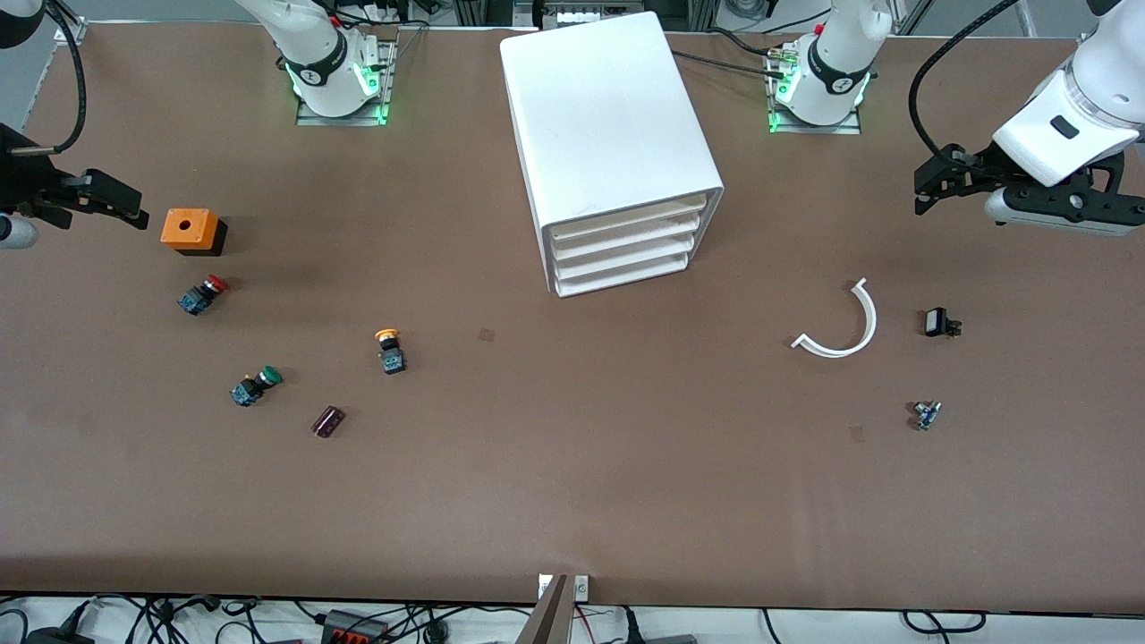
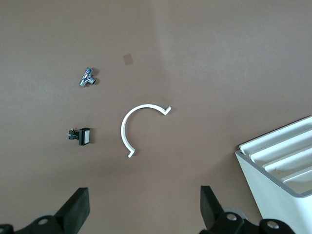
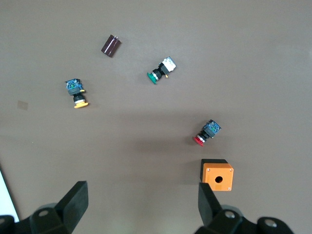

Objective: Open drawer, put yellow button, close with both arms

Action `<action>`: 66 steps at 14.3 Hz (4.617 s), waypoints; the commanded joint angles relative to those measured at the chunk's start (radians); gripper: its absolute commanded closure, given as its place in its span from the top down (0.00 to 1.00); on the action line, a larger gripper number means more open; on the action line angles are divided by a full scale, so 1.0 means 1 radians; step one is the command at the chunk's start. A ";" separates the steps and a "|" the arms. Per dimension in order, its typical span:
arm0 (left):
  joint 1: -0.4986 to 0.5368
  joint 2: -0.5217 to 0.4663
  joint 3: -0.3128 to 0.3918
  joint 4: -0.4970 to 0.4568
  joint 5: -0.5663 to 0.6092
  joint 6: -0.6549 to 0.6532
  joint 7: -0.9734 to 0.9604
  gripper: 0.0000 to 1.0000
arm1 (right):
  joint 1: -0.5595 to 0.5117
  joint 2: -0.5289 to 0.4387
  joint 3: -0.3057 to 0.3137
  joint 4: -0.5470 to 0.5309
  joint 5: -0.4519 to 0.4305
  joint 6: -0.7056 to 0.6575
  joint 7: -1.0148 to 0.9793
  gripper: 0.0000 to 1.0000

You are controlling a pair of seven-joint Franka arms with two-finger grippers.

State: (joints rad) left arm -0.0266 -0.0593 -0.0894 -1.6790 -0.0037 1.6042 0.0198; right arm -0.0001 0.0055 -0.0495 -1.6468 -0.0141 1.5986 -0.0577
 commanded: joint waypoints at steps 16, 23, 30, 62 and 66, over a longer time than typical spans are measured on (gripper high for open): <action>-0.041 0.099 -0.032 0.146 -0.019 -0.108 0.006 1.00 | 0.071 0.065 0.010 0.048 0.011 0.023 -0.002 1.00; -0.090 0.271 -0.050 0.151 -0.327 -0.176 0.009 1.00 | 0.193 0.223 0.010 0.050 0.011 0.109 -0.001 1.00; -0.122 0.522 -0.061 0.137 -0.686 -0.124 0.434 1.00 | 0.262 0.398 0.011 0.047 0.026 0.233 0.001 1.00; -0.095 0.559 -0.087 -0.183 -0.980 -0.066 0.753 0.01 | 0.341 0.732 0.010 0.042 0.082 0.534 0.038 0.82; -0.082 0.565 -0.078 -0.127 -0.967 -0.067 0.752 0.01 | 0.339 0.732 0.010 0.042 0.082 0.526 0.036 0.37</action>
State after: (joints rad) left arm -0.1211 0.5151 -0.1756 -1.8374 -0.9678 1.5282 0.7939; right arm 0.3375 0.7290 -0.0375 -1.6189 0.0583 2.1329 -0.0297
